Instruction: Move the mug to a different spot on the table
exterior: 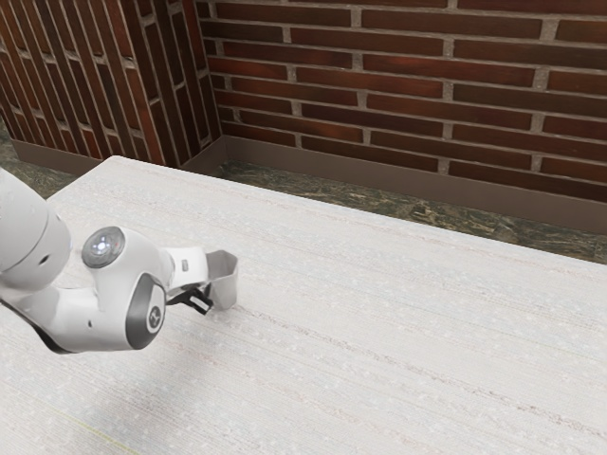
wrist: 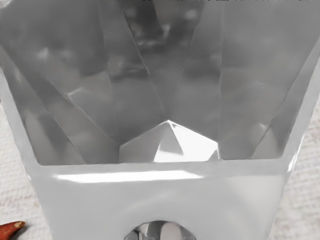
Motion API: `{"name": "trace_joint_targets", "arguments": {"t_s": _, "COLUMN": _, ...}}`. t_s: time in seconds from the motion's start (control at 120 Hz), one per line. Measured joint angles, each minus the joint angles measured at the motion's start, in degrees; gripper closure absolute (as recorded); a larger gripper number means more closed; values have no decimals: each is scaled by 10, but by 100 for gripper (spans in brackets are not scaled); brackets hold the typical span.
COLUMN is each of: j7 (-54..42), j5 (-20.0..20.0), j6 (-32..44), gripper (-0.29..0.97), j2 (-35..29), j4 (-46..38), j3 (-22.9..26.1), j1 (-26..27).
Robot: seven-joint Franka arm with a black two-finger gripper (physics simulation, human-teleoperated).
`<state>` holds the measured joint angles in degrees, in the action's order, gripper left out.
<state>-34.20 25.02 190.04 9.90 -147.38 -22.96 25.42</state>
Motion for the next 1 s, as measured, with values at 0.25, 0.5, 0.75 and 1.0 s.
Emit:
{"name": "trace_joint_targets", "arguments": {"t_s": 0.25, "j7": 14, "j5": 2, "j6": -5, "gripper": 41, "j2": 10, "j4": 2, "j3": 13, "j1": -1}}
{"name": "trace_joint_targets", "arguments": {"t_s": 0.5, "j7": 26, "j5": 41, "j6": -11, "gripper": 13, "j2": 11, "j4": -7, "j3": 16, "j1": 4}}
{"name": "trace_joint_targets", "arguments": {"t_s": 0.75, "j7": 35, "j5": 74, "j6": -13, "gripper": 4, "j2": 1, "j4": -28, "j3": 18, "j1": 16}}
{"name": "trace_joint_targets", "arguments": {"t_s": 1.0, "j7": 39, "j5": 115, "j6": -13, "gripper": 1, "j2": -82, "j4": -90, "j3": 16, "j1": 42}}
